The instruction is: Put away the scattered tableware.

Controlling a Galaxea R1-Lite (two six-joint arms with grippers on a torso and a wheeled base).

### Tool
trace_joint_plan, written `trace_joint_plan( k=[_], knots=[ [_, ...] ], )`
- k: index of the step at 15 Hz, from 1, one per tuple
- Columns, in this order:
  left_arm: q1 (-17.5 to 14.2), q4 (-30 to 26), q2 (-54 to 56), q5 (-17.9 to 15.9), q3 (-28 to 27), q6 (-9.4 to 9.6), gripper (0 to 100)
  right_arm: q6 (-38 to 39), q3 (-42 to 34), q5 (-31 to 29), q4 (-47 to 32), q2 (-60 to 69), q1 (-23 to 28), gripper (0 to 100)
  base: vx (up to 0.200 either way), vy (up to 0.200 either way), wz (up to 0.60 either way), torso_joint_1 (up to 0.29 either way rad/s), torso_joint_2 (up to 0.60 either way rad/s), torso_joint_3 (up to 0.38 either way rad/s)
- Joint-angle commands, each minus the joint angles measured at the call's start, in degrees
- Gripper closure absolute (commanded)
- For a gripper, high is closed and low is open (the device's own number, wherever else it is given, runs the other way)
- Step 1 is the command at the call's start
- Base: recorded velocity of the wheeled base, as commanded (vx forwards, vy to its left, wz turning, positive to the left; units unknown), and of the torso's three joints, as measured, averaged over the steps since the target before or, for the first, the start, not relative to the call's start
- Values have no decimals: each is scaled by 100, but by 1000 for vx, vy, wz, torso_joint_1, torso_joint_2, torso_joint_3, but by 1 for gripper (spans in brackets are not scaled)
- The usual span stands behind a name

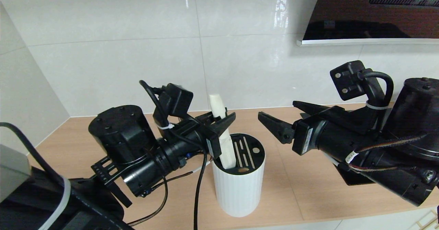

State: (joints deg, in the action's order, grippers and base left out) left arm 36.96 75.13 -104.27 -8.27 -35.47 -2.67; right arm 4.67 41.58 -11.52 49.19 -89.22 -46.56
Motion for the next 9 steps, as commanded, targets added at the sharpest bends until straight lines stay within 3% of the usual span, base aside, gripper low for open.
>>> trace_joint_plan(
  k=[1, 6, 9],
  knots=[
    [39, 2, -243, 27, 5, 38, 100, -1, -1, 1, 3, -16, -3, 0, 0, 0, 0, 0, 0, 0],
    [39, 37, -595, 36, 5, 56, 100, -1, -1, 1, 3, -34, -3, 0, 0, 0, 0, 0, 0, 0],
    [39, 494, -999, 62, -30, 56, 100, -1, -1, -8, 3, -43, -3, 0, 0, 0, 0, 0, 0, 0]
  ],
)
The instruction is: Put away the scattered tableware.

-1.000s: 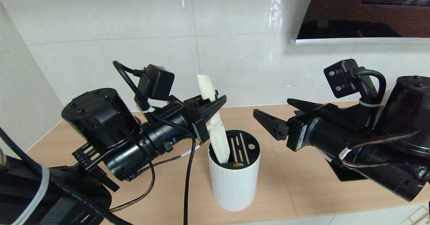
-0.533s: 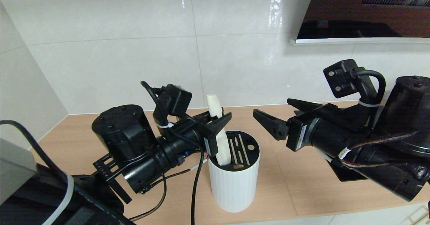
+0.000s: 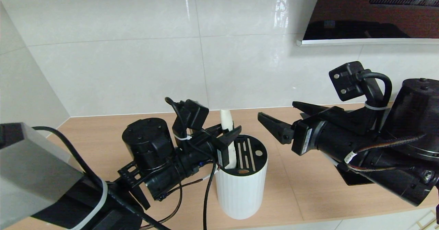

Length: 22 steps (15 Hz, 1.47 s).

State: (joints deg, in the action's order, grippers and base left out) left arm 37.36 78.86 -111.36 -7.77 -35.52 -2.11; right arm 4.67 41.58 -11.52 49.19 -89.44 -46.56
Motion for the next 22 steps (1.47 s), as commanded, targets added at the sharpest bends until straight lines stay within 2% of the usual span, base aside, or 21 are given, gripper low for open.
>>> trace_joint_plan(
  k=[1, 3, 9, 10, 12, 17, 19, 20, 22],
  knots=[
    [-1, 288, -422, 21, -42, 0, 100, -1, -1, 1, 3, -21, -3, 0, 0, 0, 0, 0, 0, 0],
    [-1, 499, -545, 21, -69, 0, 100, -1, -1, -8, 3, -21, -3, 0, 0, 0, 0, 0, 0, 0],
    [-1, 516, -465, 47, -60, 0, 100, -1, -1, -8, 3, -21, -3, 0, 0, 0, 0, 0, 0, 0],
    [-1, 516, -448, 161, -69, 0, 0, -1, -1, -8, 3, -21, -3, 0, 0, 0, 0, 0, 0, 0],
    [25, 613, -290, 232, -157, 9, 0, -1, -1, -8, 3, -21, -3, 0, 0, 0, 0, 0, 0, 0],
    [113, 1114, 378, 223, 195, -9, 0, -1, -1, -8, 3, -21, -3, 0, 0, 0, 0, 0, 0, 0],
    [87, 1114, 1055, 293, 388, -132, 0, -1, -1, -17, 12, -12, -3, 0, 0, 0, 0, 0, 0, 0],
    [87, 1114, 1459, 443, 406, -158, 0, -1, 8, -17, 12, -3, 6, 0, 0, 0, 0, 0, 0, 0],
    [87, 1114, 2004, 513, 388, -158, 0, -1, 34, -17, 29, 50, 191, 0, 0, 0, 0, 0, 0, 0]
  ],
)
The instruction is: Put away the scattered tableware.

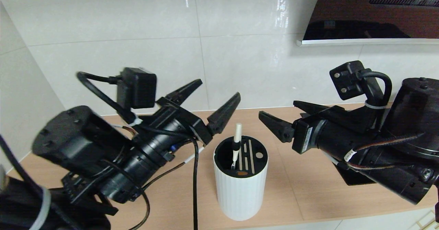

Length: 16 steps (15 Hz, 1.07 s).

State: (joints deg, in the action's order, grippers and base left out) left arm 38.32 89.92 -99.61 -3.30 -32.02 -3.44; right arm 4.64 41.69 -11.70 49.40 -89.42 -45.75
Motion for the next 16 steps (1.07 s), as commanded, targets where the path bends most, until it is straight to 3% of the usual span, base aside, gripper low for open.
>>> trace_joint_plan(
  k=[1, 3, 5, 6, 7, 8, 9, 12, 13, 14, 15, 16],
  knots=[
    [-17, 8, 1102, 75, 74, -25, 0, -60, 23, -7, 0, 197, 189, 0, 0, 0, 0, 0, 0, 0],
    [-114, -45, 1567, 102, 197, -43, 0, -254, -65, -43, 0, 539, 418, 0, 0, 0, 0, 0, 0, 0],
    [-764, -466, 2455, 322, 662, -43, 0, -254, -627, -148, -18, 1445, 734, 0, 0, 0, 0, 0, 0, 0],
    [-1248, -765, 2938, 313, 1102, -43, 0, -254, -996, -148, -18, 1919, 989, 0, 0, 0, 0, 0, 0, 0],
    [-1494, -967, 3220, 286, 1330, -43, 0, -254, -1216, -148, -27, 2165, 1103, 0, 0, 0, 0, 0, 0, 0],
    [-2170, -1917, 4046, 163, 1770, -34, 0, -227, -1831, -139, -79, 2781, 1464, 0, 0, 0, 0, 0, 0, 0],
    [-2460, -2664, 4767, 23, 1928, -43, 0, -174, -2200, -139, -211, 3088, 1807, 0, 0, 0, 0, 0, 0, 0],
    [-2531, -5749, 7104, -153, 1656, -8, 0, -113, -2807, -130, -492, 4161, 2422, 0, 0, 0, 0, 0, 0, 0],
    [-2531, -7454, 8159, -215, 1269, -17, 0, -166, -2904, -157, -958, 4846, 2518, 0, 0, 0, 0, 0, 0, 0],
    [-2522, -8210, 8607, -232, 1093, -17, 0, -210, -2904, -166, -1301, 5198, 2598, 0, 0, 0, 0, 0, 0, 0],
    [-2504, -9581, 9469, -311, 838, -8, 0, -385, -2868, -157, -2303, 6103, 2905, 0, 0, 0, 0, 0, 0, 0],
    [-2513, -9739, 9425, -127, 812, -34, 0, -482, -2816, -122, -2936, 6604, 3072, 0, 0, 0, 0, 0, 0, 0]
  ],
)
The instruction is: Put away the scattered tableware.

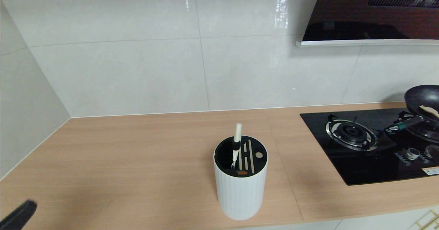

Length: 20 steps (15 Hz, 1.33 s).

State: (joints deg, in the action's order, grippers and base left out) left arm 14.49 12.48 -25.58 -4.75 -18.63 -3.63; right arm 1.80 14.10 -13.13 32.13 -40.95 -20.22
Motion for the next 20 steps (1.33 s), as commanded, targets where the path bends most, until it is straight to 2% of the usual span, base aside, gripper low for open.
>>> trace_joint_plan(
  k=[1, 2, 3, 4, 5, 6, 7, 8, 9, 10, 11, 12, 13, 14, 15, 16, 17, 18, 19, 20],
  knots=[
    [-131, -1811, 2021, 493, -510, -94, 0, -330, -39, 21, -1825, 2337, 607, 0, 0, 0, 0, 0, 0, 0],
    [-131, -1688, 2021, 862, -422, -103, 0, -488, -4, -23, -2326, 2917, 695, 0, 0, 0, 0, 0, 0, 0],
    [-149, -1661, 2021, 1056, -405, -67, 0, -620, 13, -41, -2704, 3374, 933, 0, 0, 0, 0, 0, 0, 0],
    [-412, -1661, 2013, 1214, -387, -67, 0, -646, -31, -67, -2871, 3550, 1284, 0, 0, 0, 0, 0, 0, 0],
    [-729, -1661, 2013, 1223, -378, -85, 0, -576, -57, -234, -2844, 3524, 1460, 0, 0, 0, 0, 0, 0, 0],
    [-808, -1661, 2013, 1231, -343, -67, 0, -532, -66, -339, -2844, 3532, 1504, 0, 0, 0, 0, 0, 0, 0],
    [-1186, -1661, 2083, 1231, -168, -67, 0, -576, -162, -295, -2879, 3708, 1838, 0, 0, 0, 0, 0, 0, 0],
    [-1432, -1749, 2496, 1161, 52, -50, 0, -655, -312, -137, -2888, 3910, 2022, 0, 0, 0, 0, 0, 0, 0],
    [-1458, -1767, 2558, 1126, 254, -23, 0, -708, -426, -111, -2862, 3989, 2102, 0, 0, 0, 0, 0, 0, 0],
    [-1458, -1609, 2558, 1275, 694, 12, 0, -690, -690, -111, -2827, 4007, 2093, 0, 0, 0, 0, 0, 0, 0],
    [-1458, -897, 2558, 1469, 1494, 12, 0, -646, -1085, -102, -2677, 4095, 2058, 0, 0, 0, 0, 0, 0, 0],
    [-1458, -739, 2558, 1433, 1863, -6, 0, -567, -1410, -23, -2466, 4095, 2058, 0, 0, 0, 0, 0, 0, 0],
    [-1458, -949, 2558, 1416, 1863, -59, 0, -488, -1410, 47, -2519, 4095, 2058, 0, 0, 0, 0, 0, 0, 0],
    [-1458, -1037, 2558, 1416, 1863, -305, 0, 22, -1402, 478, -2730, 4095, 2058, 0, 0, 0, 0, 0, 0, 0],
    [-1458, -1011, 2558, 1407, 1863, -164, 0, 31, -1393, 777, -3003, 4095, 2058, 0, 0, 0, 0, 0, 0, 0],
    [-1458, -1020, 2558, 1416, 1863, 170, 0, -22, -1393, 961, -2959, 4095, 2058, 0, 0, 0, 0, 0, 0, 0],
    [-1458, -1020, 2558, 1319, 1863, 354, 0, -251, -1393, 1084, -2959, 4095, 2058, 0, 0, 0, 0, 0, 0, 0],
    [-1458, -1213, 2558, 853, 1863, 372, 0, -444, -1393, 1295, -2985, 4095, 2058, 0, 0, 0, 0, 0, 0, 0],
    [-1458, -1275, 2558, 783, 1863, 486, 0, -523, -1393, 1436, -2985, 4086, 2058, 0, 0, 0, 0, 0, 0, 0],
    [-1458, -1275, 2558, 792, 1863, 495, 0, -585, -1393, 1480, -2994, 4086, 2058, 0, 0, 0, 0, 0, 0, 0]
  ],
)
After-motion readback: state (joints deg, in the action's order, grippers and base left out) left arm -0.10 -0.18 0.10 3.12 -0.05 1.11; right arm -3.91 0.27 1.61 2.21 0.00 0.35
